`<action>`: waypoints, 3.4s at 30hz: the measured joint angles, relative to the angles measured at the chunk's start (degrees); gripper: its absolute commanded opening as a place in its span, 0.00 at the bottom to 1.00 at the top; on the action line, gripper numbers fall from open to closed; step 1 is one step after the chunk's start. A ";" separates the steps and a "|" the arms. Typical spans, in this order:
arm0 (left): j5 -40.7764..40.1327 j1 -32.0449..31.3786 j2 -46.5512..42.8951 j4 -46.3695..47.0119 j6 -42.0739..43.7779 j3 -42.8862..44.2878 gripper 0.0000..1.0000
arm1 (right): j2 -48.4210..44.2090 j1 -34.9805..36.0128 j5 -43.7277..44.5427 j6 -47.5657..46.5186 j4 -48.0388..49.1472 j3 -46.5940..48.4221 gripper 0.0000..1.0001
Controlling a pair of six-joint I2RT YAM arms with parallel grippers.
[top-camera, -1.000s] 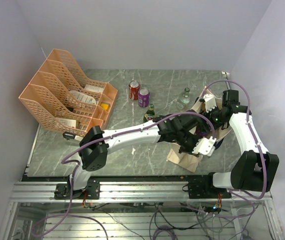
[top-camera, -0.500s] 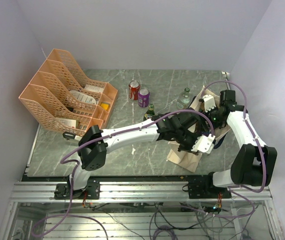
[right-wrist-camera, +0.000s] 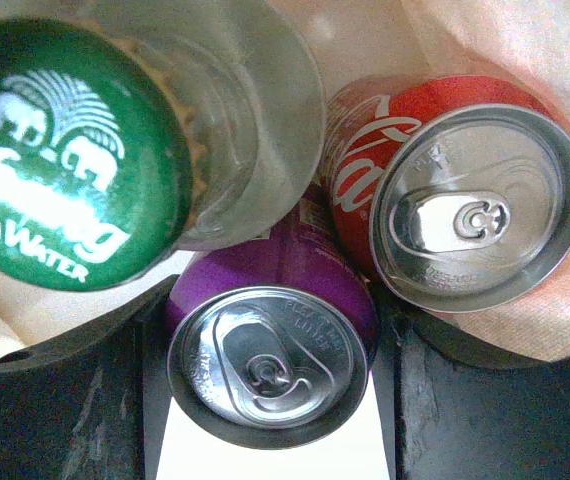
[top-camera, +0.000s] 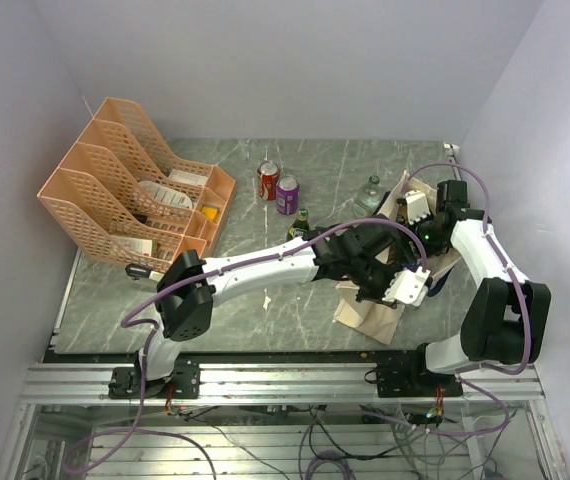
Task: Place the beverage into the canvas bag
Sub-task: Place the drink in the canvas bag, then pick up the drink from the canvas bag.
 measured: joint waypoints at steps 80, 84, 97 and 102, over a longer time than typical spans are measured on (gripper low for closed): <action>-1.38 1.16 1.44 -10.88 4.15 10.56 0.09 | -14.69 -2.47 -12.26 -2.91 -18.91 15.08 0.79; -0.02 0.13 3.61 -13.75 8.81 11.72 0.08 | -15.50 -5.51 -12.28 -8.39 -24.57 11.82 0.74; -0.63 -3.48 4.87 -12.41 18.71 10.03 0.07 | -12.37 -13.14 -4.33 -14.91 -30.73 6.14 0.63; -0.85 -3.52 4.90 -11.56 18.80 9.42 0.07 | -11.04 -13.22 -6.36 -14.82 -30.95 7.21 0.66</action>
